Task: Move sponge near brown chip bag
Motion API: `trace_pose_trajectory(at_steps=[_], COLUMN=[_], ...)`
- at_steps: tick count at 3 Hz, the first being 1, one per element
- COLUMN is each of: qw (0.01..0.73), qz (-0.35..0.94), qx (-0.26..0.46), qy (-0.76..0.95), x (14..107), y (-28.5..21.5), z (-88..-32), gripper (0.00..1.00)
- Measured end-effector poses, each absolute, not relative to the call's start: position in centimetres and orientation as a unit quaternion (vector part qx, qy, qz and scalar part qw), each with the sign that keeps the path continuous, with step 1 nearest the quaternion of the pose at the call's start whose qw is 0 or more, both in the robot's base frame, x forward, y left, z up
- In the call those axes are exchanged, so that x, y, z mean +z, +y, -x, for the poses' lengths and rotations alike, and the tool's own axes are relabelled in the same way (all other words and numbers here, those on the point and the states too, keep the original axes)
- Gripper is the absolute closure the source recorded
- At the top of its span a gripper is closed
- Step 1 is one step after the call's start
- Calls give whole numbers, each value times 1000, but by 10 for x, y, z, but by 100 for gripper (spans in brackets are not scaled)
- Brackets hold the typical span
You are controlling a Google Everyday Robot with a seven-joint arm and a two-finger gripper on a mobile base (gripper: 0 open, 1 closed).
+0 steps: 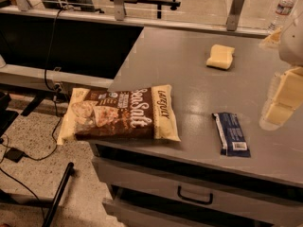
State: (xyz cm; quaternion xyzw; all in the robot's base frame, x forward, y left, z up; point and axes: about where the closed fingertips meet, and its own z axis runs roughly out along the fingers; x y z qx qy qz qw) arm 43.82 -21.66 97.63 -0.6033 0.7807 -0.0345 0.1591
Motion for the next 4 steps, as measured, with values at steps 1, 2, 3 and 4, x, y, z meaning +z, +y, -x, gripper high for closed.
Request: trace_pose_trajectory(at_steps=[1, 2, 3, 4], qw=[159, 205, 241, 260], qz=[603, 596, 588, 561], qx=[-35, -29, -43, -28], qy=[781, 775, 771, 786], x=[976, 979, 987, 976], y=[-217, -222, -233, -251], z=[-438, -461, -508, -587], gripper=[0, 0, 0, 0])
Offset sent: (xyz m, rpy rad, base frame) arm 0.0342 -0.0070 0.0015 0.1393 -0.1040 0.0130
